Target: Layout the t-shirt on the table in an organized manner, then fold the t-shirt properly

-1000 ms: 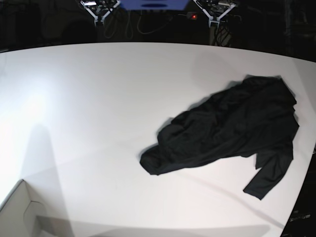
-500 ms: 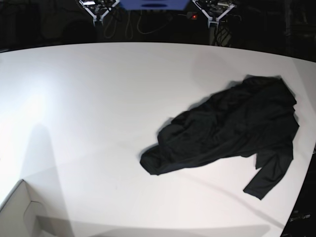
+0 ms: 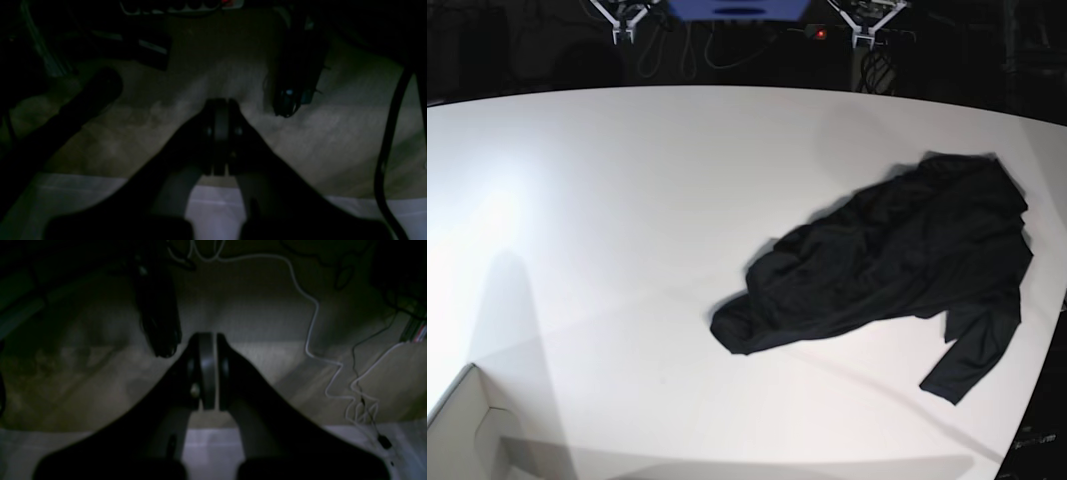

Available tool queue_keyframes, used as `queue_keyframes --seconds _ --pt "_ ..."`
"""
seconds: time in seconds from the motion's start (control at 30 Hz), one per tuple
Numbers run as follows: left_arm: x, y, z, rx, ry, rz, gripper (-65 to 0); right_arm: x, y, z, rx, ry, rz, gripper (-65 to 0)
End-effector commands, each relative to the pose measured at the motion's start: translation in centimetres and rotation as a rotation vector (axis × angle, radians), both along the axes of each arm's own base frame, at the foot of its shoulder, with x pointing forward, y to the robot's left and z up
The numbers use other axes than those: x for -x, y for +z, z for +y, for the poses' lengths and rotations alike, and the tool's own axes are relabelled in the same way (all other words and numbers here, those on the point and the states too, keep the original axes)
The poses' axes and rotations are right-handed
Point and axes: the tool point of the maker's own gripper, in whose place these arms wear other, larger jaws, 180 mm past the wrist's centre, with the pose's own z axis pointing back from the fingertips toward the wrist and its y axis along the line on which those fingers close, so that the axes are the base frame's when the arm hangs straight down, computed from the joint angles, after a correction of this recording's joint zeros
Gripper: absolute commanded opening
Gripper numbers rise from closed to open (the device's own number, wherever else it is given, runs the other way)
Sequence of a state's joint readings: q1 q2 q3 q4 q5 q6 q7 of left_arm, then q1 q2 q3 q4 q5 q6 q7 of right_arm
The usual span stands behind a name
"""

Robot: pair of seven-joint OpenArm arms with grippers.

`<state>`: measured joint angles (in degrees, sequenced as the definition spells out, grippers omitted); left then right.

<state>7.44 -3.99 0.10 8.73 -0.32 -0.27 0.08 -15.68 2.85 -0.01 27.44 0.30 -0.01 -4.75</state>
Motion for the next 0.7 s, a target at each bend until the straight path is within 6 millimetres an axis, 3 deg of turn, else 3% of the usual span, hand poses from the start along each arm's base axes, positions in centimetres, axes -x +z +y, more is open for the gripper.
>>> queue_keyframes --seconds 0.0,0.4,0.67 --pt "1.1 0.1 0.2 -0.002 0.002 0.014 -64.9 0.2 0.1 0.0 -0.004 -0.001 -0.005 -65.0" --pt "-0.7 1.9 -0.4 0.018 -0.023 -0.143 -64.9 1.1 0.2 0.0 -0.004 0.000 0.003 -65.0" --pt "-0.4 2.0 -0.4 0.018 -0.023 -0.140 -64.9 1.2 0.2 0.0 -0.003 -0.002 0.005 -65.0"
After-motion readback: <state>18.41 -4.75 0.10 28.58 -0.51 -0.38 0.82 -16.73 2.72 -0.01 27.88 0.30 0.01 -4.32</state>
